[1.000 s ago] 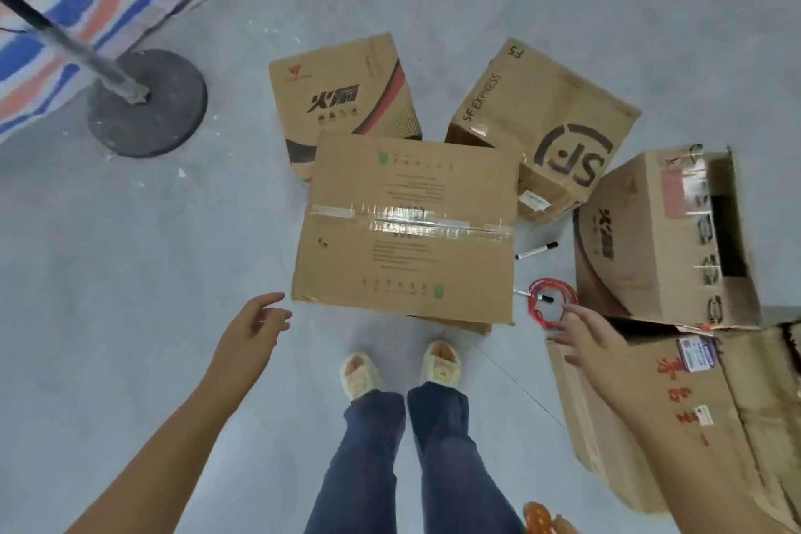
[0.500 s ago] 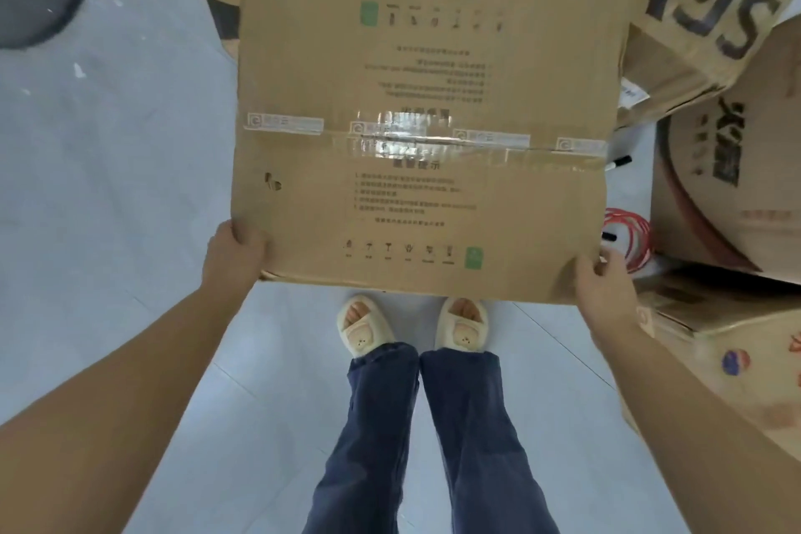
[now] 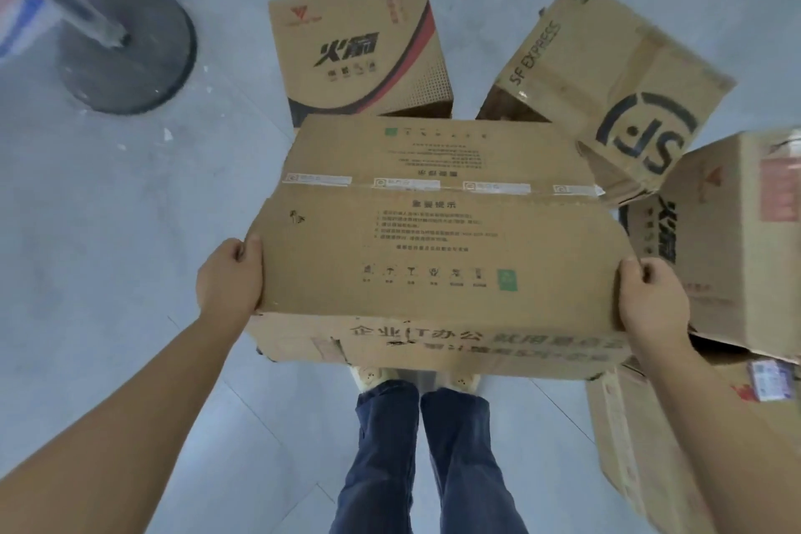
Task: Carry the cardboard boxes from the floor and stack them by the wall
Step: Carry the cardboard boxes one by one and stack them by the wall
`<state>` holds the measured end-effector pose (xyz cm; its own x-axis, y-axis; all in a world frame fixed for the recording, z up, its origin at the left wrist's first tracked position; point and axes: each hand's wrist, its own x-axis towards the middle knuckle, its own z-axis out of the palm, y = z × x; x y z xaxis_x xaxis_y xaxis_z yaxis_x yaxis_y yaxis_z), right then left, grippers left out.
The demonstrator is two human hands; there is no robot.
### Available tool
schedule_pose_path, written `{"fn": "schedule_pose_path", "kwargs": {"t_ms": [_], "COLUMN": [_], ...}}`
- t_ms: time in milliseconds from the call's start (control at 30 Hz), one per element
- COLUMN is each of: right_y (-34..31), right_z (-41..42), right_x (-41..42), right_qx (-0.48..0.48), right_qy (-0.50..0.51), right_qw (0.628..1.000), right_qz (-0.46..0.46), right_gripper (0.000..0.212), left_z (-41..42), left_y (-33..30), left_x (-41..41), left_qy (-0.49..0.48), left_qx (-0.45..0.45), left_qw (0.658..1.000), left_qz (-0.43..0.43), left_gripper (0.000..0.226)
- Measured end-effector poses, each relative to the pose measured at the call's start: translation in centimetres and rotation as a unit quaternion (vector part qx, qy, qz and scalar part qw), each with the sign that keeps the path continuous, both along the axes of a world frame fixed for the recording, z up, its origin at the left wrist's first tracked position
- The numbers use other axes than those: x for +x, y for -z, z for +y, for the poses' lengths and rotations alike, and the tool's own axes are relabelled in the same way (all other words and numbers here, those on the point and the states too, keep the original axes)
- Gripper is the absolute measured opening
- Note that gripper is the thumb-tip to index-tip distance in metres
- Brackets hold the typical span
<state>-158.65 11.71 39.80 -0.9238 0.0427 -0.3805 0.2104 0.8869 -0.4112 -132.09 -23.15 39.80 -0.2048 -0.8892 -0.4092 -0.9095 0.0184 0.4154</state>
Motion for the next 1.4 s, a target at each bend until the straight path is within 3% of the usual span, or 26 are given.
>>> {"fn": "schedule_pose_path", "kwargs": {"t_ms": [233,467,867,1133,1400], "right_y": [-11.3,-19.7,-26.5,-28.5,-28.3], "right_z": [-3.5,-8.2,-16.8,-17.9,-15.2], "right_x": [2.0,3.5,16.0,33.2,53.7], "right_qx": [-0.056,-0.149,-0.192,-0.19,-0.168], "right_qy": [-0.086,-0.26,-0.552,-0.689,-0.767], "right_qw": [0.995,0.954,0.812,0.697,0.616], "right_qz": [-0.004,0.005,-0.007,-0.05,-0.066], "right_gripper": [0.032,0.03,0.028,0.036,0.036], "left_z": [2.4,9.6,29.8,42.8,53.6], "left_y": [-12.8,-22.3,-27.8,-28.3,-27.3], "left_x": [7.2,16.8,32.4,43.1,55.8], "left_qy": [-0.097,-0.279,-0.546,-0.683,-0.768], "left_qx": [-0.038,-0.088,-0.158,-0.185,-0.18], "left_qw": [0.994,0.952,0.82,0.704,0.614], "left_qz": [0.034,0.091,0.07,0.061,0.043], "left_gripper": [0.038,0.032,0.03,0.03,0.033]}}
